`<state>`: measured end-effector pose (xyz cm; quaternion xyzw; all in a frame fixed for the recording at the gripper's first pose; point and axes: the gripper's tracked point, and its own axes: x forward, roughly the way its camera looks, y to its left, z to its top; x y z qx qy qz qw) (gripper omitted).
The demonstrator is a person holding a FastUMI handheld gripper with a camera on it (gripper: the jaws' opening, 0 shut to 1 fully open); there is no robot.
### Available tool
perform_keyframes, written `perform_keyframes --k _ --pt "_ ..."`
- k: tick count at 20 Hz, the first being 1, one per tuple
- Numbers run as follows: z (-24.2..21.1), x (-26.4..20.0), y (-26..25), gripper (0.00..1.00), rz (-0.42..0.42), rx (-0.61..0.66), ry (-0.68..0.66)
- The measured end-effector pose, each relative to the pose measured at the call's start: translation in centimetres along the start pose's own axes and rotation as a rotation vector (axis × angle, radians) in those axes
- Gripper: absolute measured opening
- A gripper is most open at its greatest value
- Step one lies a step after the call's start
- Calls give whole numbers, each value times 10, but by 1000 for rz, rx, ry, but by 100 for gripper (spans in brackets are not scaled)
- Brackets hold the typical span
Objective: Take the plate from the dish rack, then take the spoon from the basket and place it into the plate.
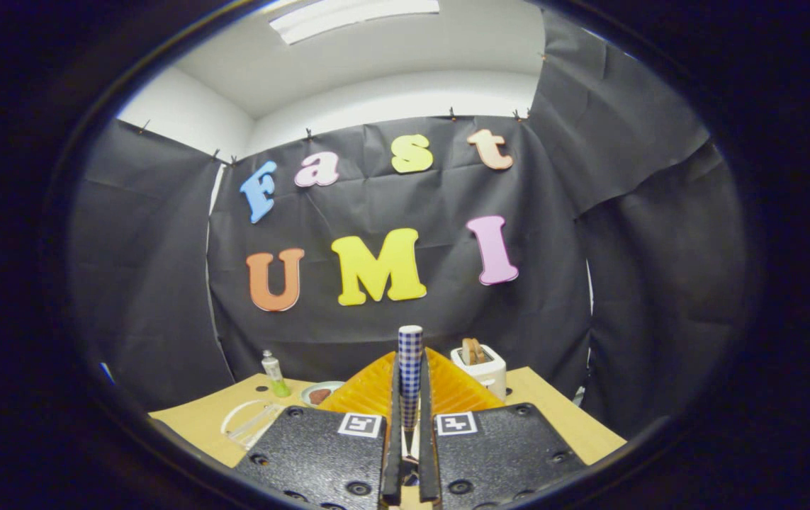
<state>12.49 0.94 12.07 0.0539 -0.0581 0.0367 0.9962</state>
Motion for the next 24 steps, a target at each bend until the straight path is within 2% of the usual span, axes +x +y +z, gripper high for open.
perform_keyframes --k 5,10,13,20,24 --pt "-16 -35 67 14 2 -1 14" --pt "-77 -55 120 15 7 -45 31" --pt "-119 -62 148 16 52 -52 37" --pt "-202 -63 146 17 19 -57 53" --pt "-226 -61 141 19 28 -65 78"
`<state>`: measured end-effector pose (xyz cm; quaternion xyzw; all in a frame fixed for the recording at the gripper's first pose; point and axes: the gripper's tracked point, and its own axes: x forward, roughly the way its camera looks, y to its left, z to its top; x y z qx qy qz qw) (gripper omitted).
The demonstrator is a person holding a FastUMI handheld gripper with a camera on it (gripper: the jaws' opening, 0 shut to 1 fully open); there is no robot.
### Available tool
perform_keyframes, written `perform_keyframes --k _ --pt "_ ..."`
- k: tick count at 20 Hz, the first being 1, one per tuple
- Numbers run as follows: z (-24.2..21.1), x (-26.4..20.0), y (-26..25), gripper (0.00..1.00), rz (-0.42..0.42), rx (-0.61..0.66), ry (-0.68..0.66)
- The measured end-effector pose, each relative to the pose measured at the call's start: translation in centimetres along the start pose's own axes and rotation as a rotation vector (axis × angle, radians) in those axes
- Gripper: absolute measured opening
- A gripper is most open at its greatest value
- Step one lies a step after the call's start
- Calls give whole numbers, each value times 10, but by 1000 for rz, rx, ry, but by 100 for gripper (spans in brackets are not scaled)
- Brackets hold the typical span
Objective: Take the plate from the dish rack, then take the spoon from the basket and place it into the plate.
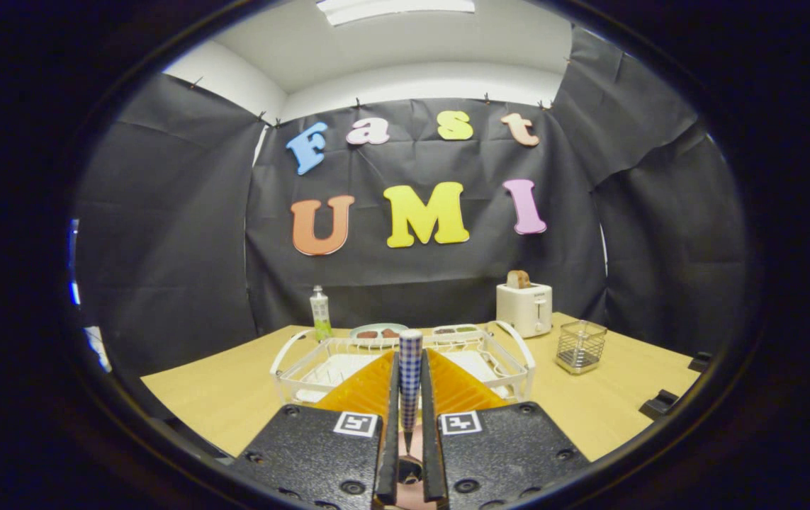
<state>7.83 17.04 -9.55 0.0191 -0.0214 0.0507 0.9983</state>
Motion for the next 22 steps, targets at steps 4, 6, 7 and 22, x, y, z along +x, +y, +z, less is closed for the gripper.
perform_keyframes --k 4,6,7,22 --pt "-11 0 -11 21 10 -18 17" --pt "-9 -1 -24 21 -16 -22 0" --pt "-9 -1 -28 21 -23 -18 2" --pt "37 -34 -96 96 -79 69 79"
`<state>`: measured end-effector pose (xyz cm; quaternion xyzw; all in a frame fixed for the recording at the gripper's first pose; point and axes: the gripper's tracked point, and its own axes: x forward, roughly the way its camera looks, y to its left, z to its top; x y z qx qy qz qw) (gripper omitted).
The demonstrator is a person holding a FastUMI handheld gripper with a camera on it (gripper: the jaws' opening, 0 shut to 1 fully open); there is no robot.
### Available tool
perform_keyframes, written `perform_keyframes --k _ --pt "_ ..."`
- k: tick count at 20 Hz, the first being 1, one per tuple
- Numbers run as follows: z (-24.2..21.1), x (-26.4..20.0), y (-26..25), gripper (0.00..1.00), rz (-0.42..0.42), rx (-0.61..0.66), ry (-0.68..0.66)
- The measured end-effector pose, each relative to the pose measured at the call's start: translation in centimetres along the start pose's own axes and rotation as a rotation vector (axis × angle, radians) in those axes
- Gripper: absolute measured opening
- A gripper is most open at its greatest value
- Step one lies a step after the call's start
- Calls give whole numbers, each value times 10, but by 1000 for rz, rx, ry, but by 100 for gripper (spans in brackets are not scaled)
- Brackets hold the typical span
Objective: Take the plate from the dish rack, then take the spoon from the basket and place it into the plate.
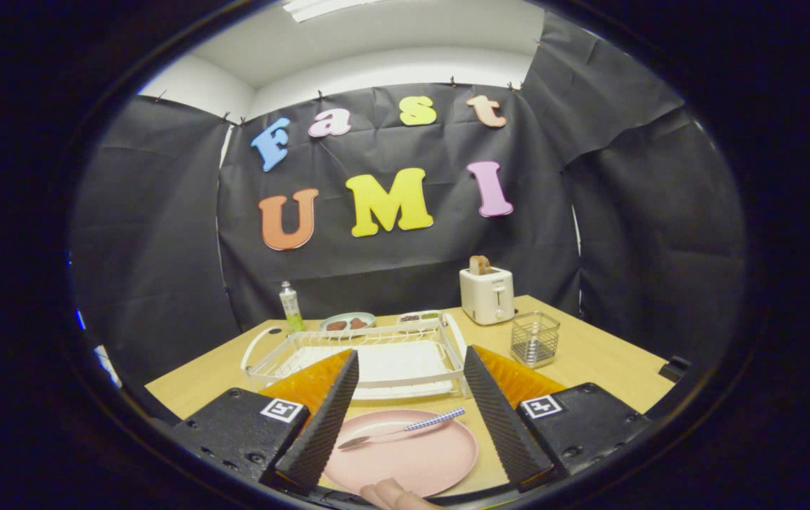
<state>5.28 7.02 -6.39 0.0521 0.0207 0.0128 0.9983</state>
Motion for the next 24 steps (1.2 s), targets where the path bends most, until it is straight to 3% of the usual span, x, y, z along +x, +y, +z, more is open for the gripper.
perform_keyframes --k 10,15,24 --pt "49 -57 -24 100 -25 -69 -59" --pt "56 -84 -36 100 -17 -76 -17" --pt "75 -102 -62 100 -59 -72 -50"
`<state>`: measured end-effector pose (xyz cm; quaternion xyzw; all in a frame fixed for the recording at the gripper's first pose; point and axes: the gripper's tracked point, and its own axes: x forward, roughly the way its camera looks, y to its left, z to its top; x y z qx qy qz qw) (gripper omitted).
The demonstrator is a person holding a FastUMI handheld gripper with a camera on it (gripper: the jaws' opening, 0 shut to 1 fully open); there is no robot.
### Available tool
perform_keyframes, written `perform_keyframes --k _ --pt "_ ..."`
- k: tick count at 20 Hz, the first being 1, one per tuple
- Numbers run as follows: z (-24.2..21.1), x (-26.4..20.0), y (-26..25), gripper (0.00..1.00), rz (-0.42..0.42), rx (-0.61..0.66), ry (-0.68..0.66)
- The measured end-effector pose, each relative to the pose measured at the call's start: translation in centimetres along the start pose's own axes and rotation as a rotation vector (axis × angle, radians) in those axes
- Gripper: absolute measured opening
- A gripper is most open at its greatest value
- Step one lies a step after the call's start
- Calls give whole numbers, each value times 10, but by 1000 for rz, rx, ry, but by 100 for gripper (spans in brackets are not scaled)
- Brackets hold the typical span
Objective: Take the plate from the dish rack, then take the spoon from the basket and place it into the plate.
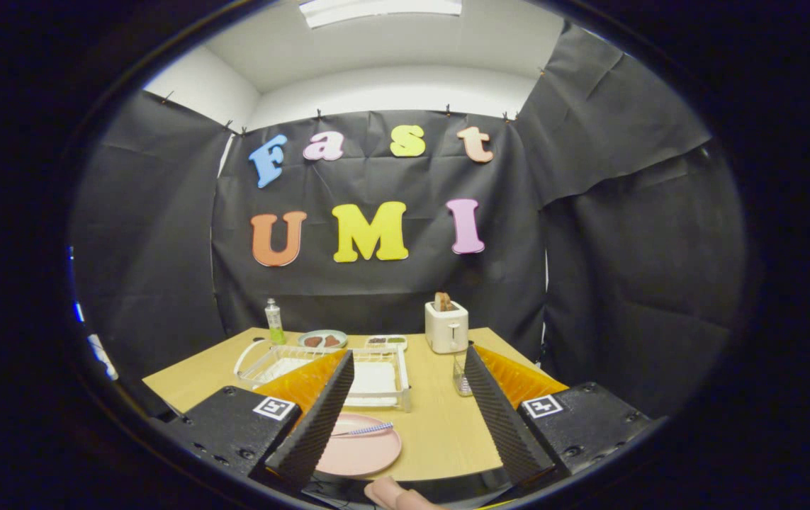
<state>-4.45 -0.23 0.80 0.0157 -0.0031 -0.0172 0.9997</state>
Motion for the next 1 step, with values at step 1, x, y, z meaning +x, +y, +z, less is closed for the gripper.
perform_keyframes --k 1 --pt "0 0 -1 100 -6 -1 1"
